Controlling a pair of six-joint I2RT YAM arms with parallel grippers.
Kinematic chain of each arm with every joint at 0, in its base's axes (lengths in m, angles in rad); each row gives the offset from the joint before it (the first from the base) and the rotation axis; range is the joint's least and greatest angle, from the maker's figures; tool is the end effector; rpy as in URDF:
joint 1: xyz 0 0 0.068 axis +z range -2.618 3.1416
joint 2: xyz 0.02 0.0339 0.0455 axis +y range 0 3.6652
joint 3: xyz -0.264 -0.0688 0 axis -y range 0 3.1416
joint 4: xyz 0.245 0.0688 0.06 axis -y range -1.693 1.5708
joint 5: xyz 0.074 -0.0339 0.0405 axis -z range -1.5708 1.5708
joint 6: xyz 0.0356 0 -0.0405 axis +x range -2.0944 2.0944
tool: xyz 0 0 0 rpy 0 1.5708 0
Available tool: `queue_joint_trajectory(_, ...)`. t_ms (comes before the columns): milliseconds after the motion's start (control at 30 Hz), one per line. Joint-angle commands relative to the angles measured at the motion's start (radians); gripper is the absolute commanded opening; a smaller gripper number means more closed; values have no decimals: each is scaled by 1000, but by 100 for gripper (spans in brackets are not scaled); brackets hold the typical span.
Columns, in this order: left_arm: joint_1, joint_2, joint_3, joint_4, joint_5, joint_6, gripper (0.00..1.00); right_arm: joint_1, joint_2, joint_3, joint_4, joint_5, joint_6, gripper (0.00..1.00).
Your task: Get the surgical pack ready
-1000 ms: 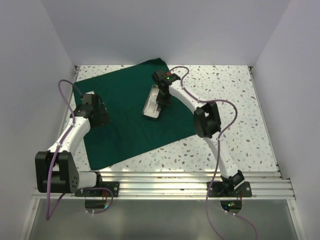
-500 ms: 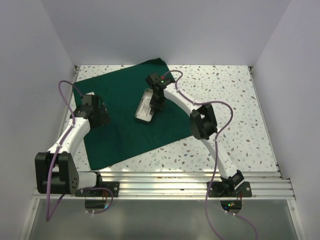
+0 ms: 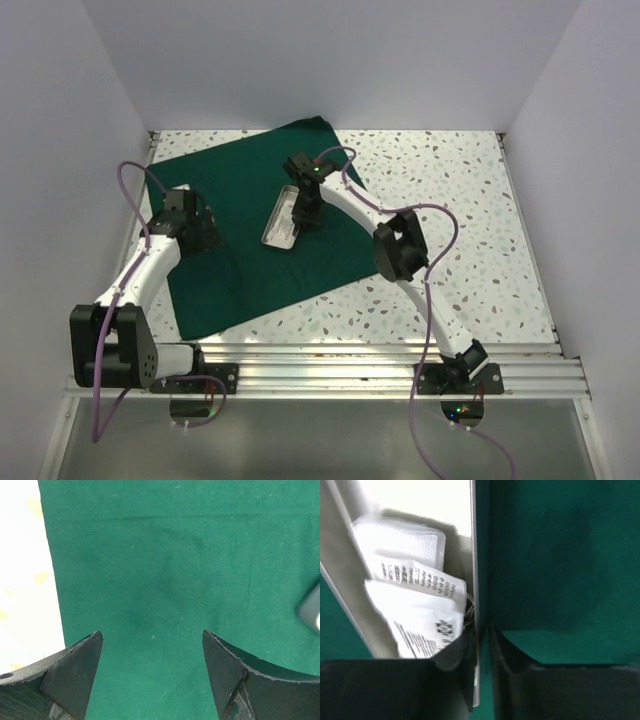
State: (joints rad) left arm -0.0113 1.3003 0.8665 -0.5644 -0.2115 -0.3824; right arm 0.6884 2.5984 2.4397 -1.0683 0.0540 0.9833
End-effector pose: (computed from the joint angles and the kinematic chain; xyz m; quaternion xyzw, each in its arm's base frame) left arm 0.2560 0.0046 0.2279 -0.2053 0.9321 0.0444 0.2952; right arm 0.4139 0.3380 0.1673 0.1493 0.9735 0.1090 0.1344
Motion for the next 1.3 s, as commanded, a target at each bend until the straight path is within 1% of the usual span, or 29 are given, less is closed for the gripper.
queue_joint_trajectory(0,10,-12,-6,23,11,8,85,16,-7,42,2,-48,0,21)
queue_joint_trajectory(67,10,-6,-4,27,20,10,85,14,-26,33,2,-51,-37,29)
queue_joint_trajectory(100,10,-3,-3,29,23,10,85,13,-52,28,5,-43,-53,35)
queue_joint_trajectory(133,10,7,-1,32,27,11,85,11,-67,22,10,-39,-93,38)
queue_joint_trajectory(200,10,17,0,37,41,13,85,3,-125,-5,27,-19,-133,49)
queue_joint_trajectory(233,10,31,2,43,47,13,85,-3,-145,-14,33,-10,-184,50)
queue_joint_trajectory(267,10,39,2,47,67,16,84,-9,-168,-36,40,10,-213,52)
queue_joint_trajectory(300,10,50,3,52,78,17,83,-10,-211,-45,56,30,-241,56)
queue_joint_trajectory(333,10,82,8,46,86,17,83,-15,-228,-57,68,81,-309,60)
queue_joint_trajectory(367,10,99,20,41,95,19,83,-23,-248,-86,94,99,-349,70)
queue_joint_trajectory(400,10,117,25,38,98,19,82,-30,-257,-93,88,115,-386,73)
queue_joint_trajectory(433,10,154,32,25,103,20,81,-38,-265,-88,77,165,-437,76)
queue_joint_trajectory(500,10,181,51,11,97,23,80,-58,-267,-97,83,179,-500,85)
queue_joint_trajectory(533,10,200,52,8,98,30,81,-67,-258,-100,77,179,-553,86)
queue_joint_trajectory(600,10,217,66,-6,95,33,83,-101,-241,-111,74,159,-581,90)
queue_joint_trajectory(667,10,235,71,-9,96,37,84,-144,-209,-122,65,113,-607,90)
queue_joint_trajectory(700,10,240,72,-9,100,40,92,-156,-196,-125,54,109,-615,91)
queue_joint_trajectory(733,10,258,75,-15,103,42,94,-165,-187,-133,60,95,-644,91)
queue_joint_trajectory(767,8,272,86,-23,104,48,99,-179,-169,-145,64,84,-661,92)
queue_joint_trajectory(833,5,303,88,-28,113,60,99,-181,-155,-157,79,90,-736,92)
queue_joint_trajectory(933,2,336,91,-16,124,74,99,-185,-146,-212,103,51,-770,93)
queue_joint_trajectory(1000,1,362,98,-11,126,82,99,-191,-164,-296,145,20,-767,93)
queue_joint_trajectory(1133,-1,457,129,-29,156,85,99,-191,-222,-431,163,4,-735,93)
queue_joint_trajectory(1167,-3,467,138,-31,167,88,99,-193,-239,-509,171,4,-729,93)
queue_joint_trajectory(1233,-7,487,146,-31,170,91,99,-194,-283,-582,176,7,-703,93)
queue_joint_trajectory(1267,-12,494,158,-31,181,97,99,-197,-297,-650,171,7,-692,94)
